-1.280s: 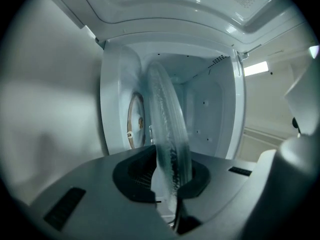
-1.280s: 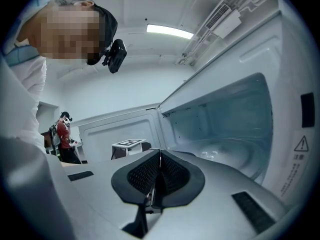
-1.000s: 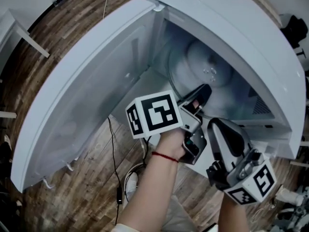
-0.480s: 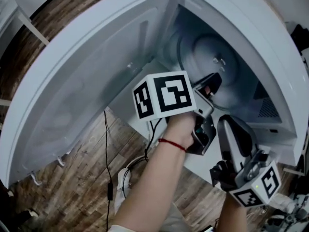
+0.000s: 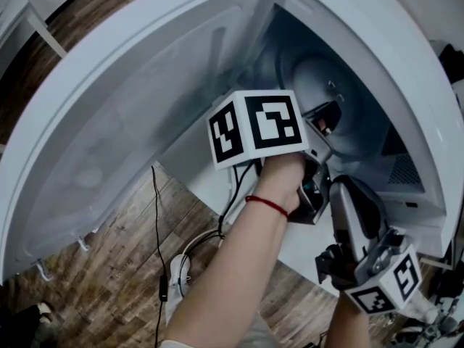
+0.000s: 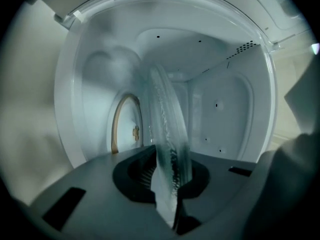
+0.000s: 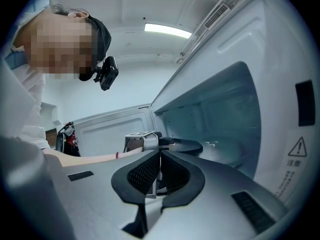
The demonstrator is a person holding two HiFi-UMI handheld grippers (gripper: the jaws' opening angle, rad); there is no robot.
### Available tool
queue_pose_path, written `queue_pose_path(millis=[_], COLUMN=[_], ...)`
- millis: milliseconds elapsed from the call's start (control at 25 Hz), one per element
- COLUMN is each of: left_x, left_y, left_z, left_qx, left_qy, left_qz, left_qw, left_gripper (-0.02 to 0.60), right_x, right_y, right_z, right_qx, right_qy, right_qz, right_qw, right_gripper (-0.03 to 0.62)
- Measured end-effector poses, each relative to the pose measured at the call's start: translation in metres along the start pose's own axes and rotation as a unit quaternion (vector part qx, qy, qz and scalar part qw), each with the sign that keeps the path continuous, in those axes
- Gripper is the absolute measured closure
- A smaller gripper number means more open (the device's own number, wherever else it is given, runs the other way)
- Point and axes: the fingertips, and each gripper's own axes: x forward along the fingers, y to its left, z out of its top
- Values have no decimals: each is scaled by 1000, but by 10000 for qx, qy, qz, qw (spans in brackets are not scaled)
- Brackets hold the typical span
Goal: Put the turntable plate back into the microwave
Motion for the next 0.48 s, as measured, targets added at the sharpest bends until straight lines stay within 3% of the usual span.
queue_pose_path(millis=[480], left_x=[14], left_y=[9], left_z=[6], left_qx=[-213], left_qy=[147], left_qz=[433], left_qw=[9987], left_gripper=[549], right_x=[7], right_y=[-14], right_z=[14], right_qx=[21], right_qy=[-164], right_qz=[-96], right_qw=[9998], right_gripper=[562])
